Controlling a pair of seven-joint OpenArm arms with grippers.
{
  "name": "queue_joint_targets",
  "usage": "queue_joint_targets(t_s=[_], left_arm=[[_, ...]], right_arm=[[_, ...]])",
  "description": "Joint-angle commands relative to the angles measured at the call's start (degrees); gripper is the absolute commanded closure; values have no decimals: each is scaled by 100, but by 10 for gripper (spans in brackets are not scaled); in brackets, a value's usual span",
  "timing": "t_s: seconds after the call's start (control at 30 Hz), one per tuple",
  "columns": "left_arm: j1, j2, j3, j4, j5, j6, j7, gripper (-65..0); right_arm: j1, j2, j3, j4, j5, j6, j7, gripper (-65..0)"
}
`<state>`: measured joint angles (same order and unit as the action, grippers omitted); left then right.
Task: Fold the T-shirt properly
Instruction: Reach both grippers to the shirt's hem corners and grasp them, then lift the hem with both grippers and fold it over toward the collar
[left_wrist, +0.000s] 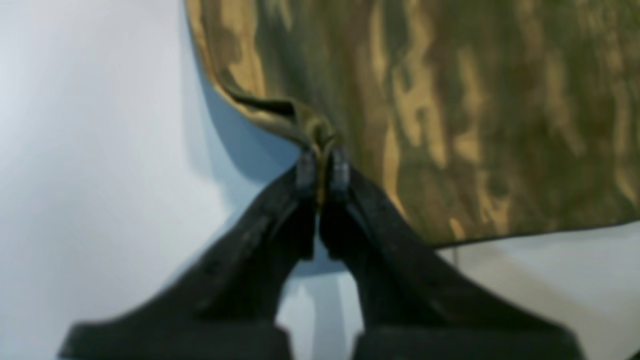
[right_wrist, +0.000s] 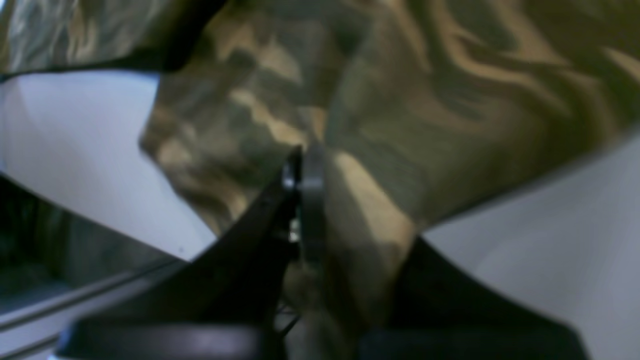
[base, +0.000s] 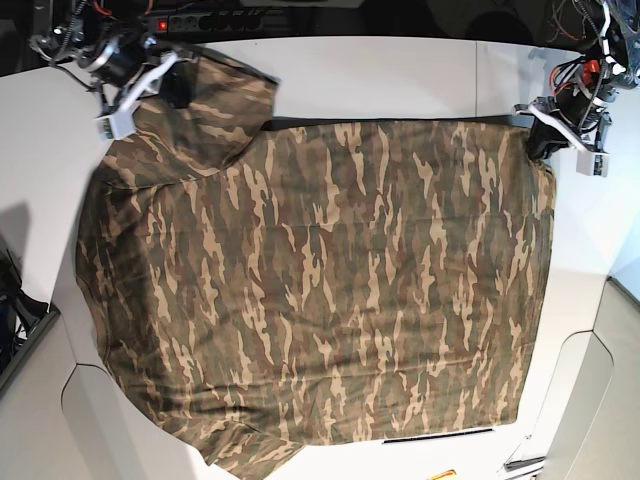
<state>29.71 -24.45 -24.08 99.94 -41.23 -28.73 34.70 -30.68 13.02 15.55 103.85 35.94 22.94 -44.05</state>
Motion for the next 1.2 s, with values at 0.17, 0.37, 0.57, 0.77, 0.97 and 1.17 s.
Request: queue_joint_targets(t_s=[0.17, 0.37, 0.57, 0.77, 0.97, 1.17], left_arm=[[398, -94, -487, 761, -398, -116, -101, 0], [442, -98, -695, 1110, -396, -157, -140, 0], [114, -96, -706, 1051, -367, -155, -195, 0], [-457, -96, -702, 535, -372, -155, -236, 0], [-1119, -92, -662, -236, -369, -153, -308, 0], [-1683, -94, -413, -739, -68, -155, -507, 0]], right_arm=[[-396, 44, 737, 520, 1423, 710, -232, 0], [-356, 44, 1259, 1003, 1703, 881, -267, 0], [229, 46, 1410, 1106, 1613, 883, -221, 0], [901, 46, 1405, 1093, 1150, 881, -52, 0], [1692, 48, 1403, 922, 872, 881, 59, 0], [2479, 48, 1355, 199, 769, 883, 63, 0]])
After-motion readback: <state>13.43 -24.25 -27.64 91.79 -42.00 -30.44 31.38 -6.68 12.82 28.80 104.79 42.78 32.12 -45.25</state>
